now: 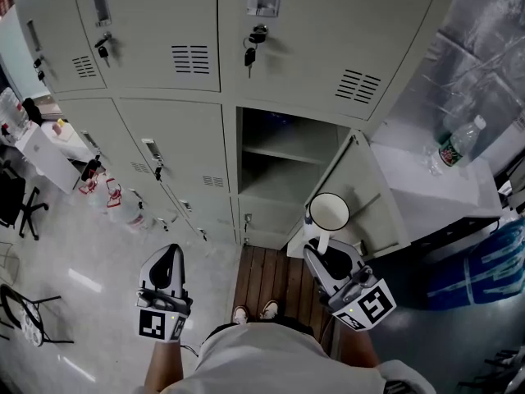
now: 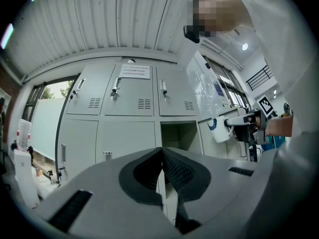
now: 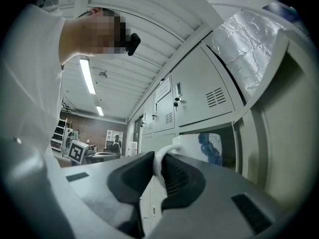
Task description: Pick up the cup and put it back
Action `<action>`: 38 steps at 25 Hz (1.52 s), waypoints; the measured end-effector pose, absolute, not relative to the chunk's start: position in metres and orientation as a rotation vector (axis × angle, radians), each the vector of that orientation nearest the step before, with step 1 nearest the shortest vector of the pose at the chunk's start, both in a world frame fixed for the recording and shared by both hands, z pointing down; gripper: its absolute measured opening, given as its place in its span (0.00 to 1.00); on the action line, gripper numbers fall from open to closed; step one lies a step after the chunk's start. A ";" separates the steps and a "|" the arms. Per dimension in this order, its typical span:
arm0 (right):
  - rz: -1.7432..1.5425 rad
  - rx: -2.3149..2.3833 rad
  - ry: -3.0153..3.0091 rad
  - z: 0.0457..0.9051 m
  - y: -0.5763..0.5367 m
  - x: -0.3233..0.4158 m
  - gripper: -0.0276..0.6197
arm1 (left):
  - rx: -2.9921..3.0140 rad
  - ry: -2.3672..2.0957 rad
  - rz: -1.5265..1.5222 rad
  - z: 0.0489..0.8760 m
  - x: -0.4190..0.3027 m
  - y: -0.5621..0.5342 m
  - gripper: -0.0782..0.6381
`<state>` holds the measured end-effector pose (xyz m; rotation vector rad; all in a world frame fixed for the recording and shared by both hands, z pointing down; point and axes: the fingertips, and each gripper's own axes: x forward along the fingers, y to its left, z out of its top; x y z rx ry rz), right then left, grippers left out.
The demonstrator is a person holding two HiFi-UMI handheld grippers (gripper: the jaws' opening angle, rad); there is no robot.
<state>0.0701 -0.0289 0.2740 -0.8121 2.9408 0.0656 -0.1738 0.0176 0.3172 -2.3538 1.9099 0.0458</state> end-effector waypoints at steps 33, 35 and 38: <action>0.083 -0.843 2.977 0.371 -0.150 0.013 0.12 | -2.474 1.823 -0.034 0.351 -0.139 -0.022 0.14; 0.080 -0.850 2.981 0.382 -0.157 0.010 0.12 | -2.489 1.813 -0.038 0.356 -0.137 -0.025 0.14; 0.054 -0.855 2.977 0.399 -0.166 0.006 0.12 | -2.507 1.798 -0.026 0.363 -0.131 -0.032 0.14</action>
